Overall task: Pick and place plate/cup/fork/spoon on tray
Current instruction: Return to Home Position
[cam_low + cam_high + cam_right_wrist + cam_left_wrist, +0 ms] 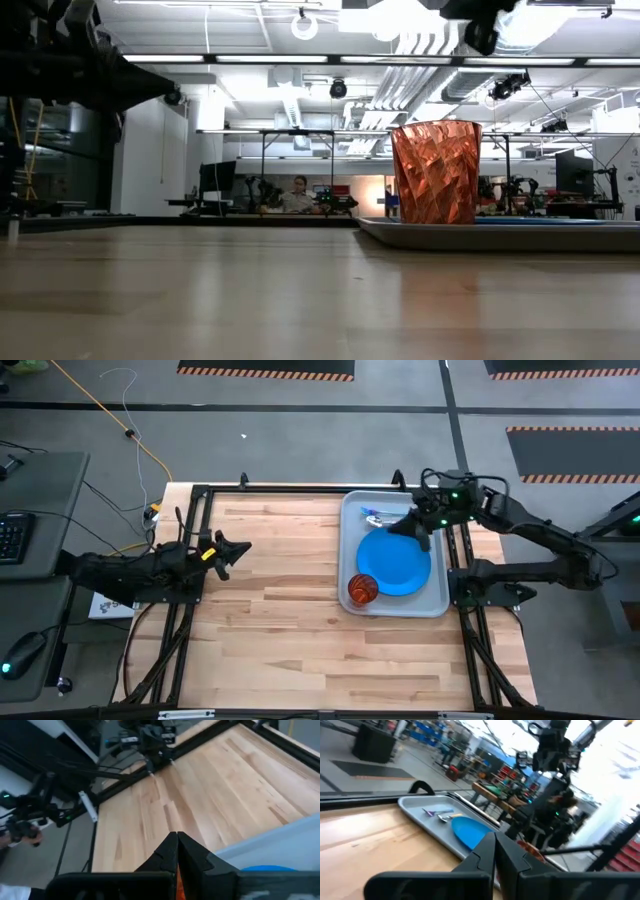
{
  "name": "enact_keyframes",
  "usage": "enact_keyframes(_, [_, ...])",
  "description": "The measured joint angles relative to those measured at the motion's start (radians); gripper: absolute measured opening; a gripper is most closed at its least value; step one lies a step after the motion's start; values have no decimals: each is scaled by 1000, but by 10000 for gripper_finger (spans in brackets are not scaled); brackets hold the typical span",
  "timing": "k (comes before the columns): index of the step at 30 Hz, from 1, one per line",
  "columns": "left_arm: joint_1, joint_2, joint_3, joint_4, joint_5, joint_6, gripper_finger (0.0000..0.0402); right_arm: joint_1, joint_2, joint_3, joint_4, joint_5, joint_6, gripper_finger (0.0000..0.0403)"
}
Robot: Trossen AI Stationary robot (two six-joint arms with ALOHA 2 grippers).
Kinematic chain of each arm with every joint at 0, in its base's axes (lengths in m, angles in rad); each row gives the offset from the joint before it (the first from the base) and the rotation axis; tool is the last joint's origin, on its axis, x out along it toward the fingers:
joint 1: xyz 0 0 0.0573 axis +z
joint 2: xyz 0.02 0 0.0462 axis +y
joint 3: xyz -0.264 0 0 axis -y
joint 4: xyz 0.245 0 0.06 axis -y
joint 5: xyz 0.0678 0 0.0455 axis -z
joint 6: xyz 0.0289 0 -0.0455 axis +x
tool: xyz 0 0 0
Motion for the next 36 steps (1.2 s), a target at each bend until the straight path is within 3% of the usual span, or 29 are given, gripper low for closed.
enact_keyframes(3, [0,0,0,-2,23,48,0,0,-94,-66,15,-36,2,0])
enact_keyframes(10, [0,0,0,-2,23,57,0,-2,-442,-375,188,-71,170,0])
enact_keyframes(16, [0,0,0,-3,24,57,0,28,-676,-529,278,68,301,0])
enact_keyframes(21, [0,0,0,-3,24,57,0,177,-747,-621,337,245,326,0])
enact_keyframes(28, [0,0,0,-3,25,57,0,430,-785,-804,564,441,272,0])
enact_keyframes(36, [1,0,0,-3,26,57,0,466,-919,-895,581,533,217,0])
